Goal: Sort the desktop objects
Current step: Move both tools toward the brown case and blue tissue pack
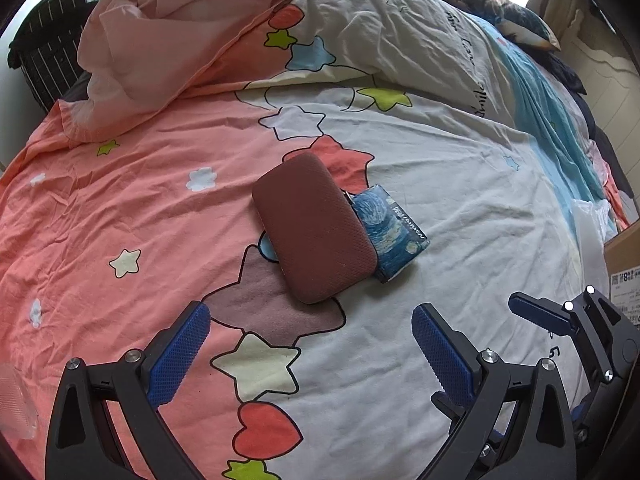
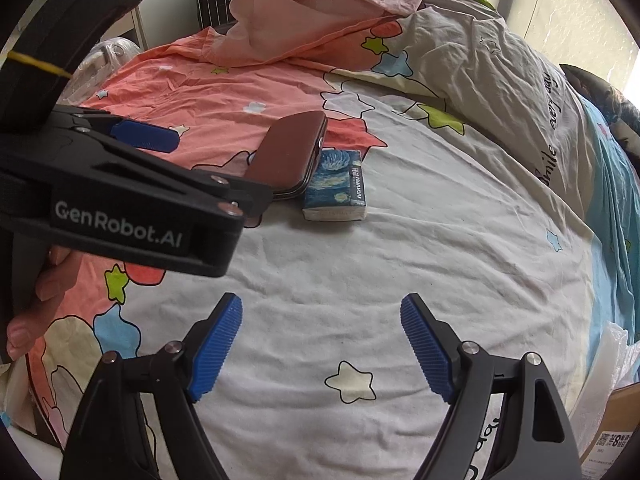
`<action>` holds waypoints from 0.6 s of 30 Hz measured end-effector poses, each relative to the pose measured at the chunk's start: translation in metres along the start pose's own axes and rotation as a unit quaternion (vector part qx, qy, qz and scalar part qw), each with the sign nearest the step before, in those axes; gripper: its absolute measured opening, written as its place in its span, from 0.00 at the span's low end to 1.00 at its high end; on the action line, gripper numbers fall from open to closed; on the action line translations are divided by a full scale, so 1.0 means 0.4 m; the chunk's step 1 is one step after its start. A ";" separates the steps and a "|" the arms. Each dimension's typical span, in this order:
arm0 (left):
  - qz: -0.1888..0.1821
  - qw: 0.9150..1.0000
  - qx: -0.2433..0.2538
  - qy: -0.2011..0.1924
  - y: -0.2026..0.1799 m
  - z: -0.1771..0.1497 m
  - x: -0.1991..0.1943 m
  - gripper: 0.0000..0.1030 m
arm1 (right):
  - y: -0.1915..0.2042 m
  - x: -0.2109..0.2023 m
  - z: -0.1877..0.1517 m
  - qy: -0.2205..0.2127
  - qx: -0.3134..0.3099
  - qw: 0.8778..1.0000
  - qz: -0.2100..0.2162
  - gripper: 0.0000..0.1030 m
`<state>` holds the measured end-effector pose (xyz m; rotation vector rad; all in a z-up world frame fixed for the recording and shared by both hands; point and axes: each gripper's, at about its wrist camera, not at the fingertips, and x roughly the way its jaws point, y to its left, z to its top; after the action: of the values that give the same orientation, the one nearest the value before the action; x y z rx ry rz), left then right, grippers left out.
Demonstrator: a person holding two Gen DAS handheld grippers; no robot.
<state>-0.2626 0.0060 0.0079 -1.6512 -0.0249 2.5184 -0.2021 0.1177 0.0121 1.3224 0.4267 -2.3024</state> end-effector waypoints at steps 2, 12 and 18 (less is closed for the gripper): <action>-0.004 1.000 -0.012 0.005 0.009 0.007 0.014 1.00 | -0.006 0.007 0.006 -0.001 0.004 1.000 0.002 0.77; -0.020 1.000 -0.012 0.005 0.016 0.019 0.036 1.00 | -0.035 0.044 0.037 -0.011 0.014 1.000 0.005 0.77; -0.025 1.000 -0.013 0.003 0.025 0.023 0.041 1.00 | -0.047 0.073 0.061 -0.017 0.009 1.000 -0.002 0.77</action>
<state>-0.2786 -0.0013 -0.0042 -1.6474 -0.0981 2.4875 -0.2426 0.1154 -0.0004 1.2899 0.4000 -2.3340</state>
